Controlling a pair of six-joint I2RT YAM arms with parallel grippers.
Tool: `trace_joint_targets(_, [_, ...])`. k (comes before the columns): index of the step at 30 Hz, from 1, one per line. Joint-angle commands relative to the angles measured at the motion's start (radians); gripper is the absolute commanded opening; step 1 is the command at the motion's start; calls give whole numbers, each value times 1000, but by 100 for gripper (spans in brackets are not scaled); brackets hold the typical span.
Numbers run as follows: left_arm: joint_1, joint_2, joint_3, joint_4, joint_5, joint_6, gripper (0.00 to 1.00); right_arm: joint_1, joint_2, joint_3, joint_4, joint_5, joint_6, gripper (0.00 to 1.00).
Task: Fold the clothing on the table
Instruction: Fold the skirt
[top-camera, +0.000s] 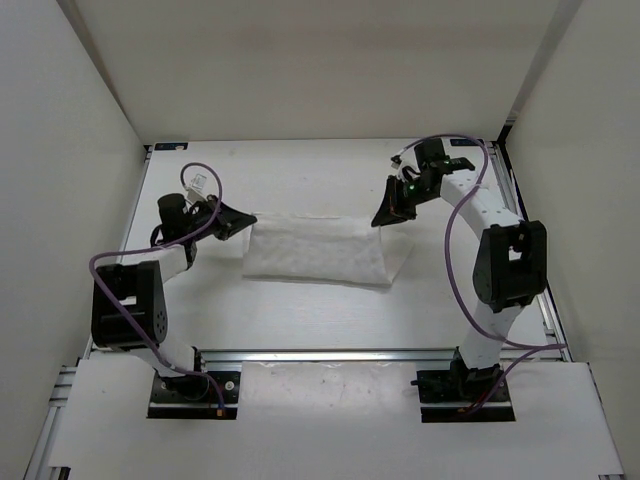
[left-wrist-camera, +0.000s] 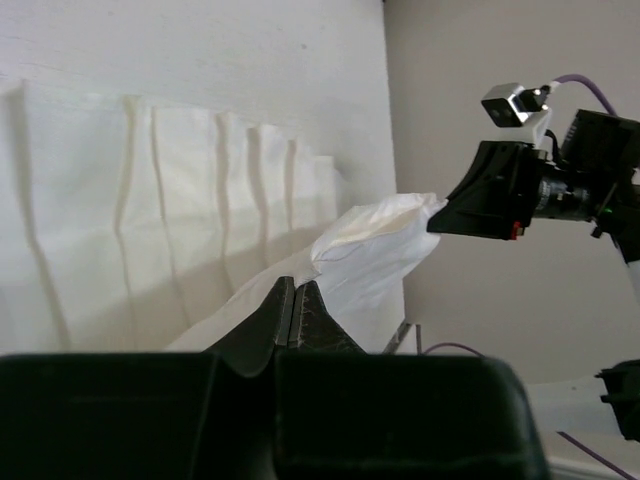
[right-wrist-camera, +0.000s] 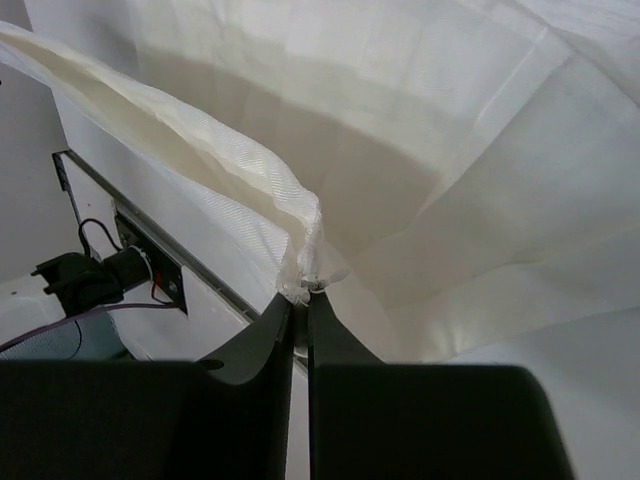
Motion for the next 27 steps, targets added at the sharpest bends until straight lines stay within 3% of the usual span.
trace_joint_targets(1, [-21, 47, 68, -38, -110, 99, 0, -9, 29, 59, 3, 44, -6, 0])
trace_joint_targets(6, [-64, 131, 141, -40, -156, 127, 0, -22, 47, 35, 8, 91, 12, 0])
trace_joint_targets(13, [-81, 173, 184, 3, -109, 79, 0, -39, 15, 27, -4, 93, 23, 0])
trace_joint_targets(27, [23, -117, 44, 275, 42, -200, 0, 79, -294, -57, -17, 181, -2, 0])
